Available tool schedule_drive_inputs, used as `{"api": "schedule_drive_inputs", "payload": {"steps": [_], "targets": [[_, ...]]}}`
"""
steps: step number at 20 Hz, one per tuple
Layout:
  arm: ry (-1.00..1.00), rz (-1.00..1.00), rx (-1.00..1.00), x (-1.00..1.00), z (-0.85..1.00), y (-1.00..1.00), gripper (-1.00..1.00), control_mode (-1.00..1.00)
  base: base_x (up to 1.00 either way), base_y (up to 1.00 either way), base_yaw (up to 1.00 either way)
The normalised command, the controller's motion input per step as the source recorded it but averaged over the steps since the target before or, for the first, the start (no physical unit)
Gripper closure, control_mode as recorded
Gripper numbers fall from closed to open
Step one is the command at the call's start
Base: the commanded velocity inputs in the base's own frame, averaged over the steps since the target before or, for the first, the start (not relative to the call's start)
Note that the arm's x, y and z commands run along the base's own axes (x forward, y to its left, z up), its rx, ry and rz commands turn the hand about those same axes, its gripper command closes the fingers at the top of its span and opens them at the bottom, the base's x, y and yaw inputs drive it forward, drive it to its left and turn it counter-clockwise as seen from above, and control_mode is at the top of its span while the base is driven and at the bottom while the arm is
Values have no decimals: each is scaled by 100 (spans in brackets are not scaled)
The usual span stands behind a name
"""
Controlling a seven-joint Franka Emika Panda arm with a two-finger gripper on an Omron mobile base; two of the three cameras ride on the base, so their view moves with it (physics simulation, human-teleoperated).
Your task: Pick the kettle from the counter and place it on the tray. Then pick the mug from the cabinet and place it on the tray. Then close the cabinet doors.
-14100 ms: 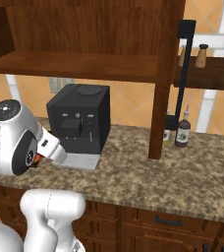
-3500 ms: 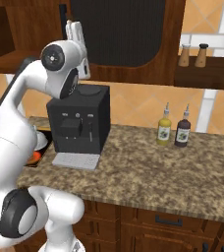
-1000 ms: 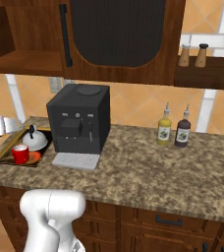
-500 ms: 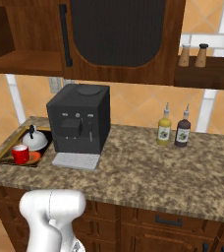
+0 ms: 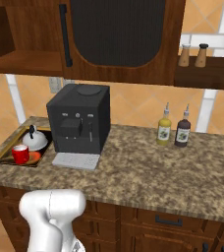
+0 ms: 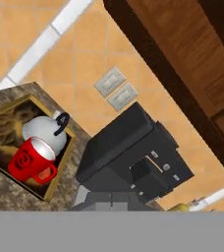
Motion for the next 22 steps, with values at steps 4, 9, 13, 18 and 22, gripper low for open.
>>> {"api": "schedule_drive_inputs", "payload": {"steps": [4,9,13,18,22], "targets": [[8,-18,-33,20,-15,88,100,-100,0,0,0],[13,-17,-32,14,-2,93,100,-100,0,0,0],[7,-18,-38,18,-3,94,100,-100,0,0,0],[0,-14,-31,18,-13,85,100,-100,0,0,0],[-1,-9,-28,23,-4,71,100,-100,0,0,0]]}}
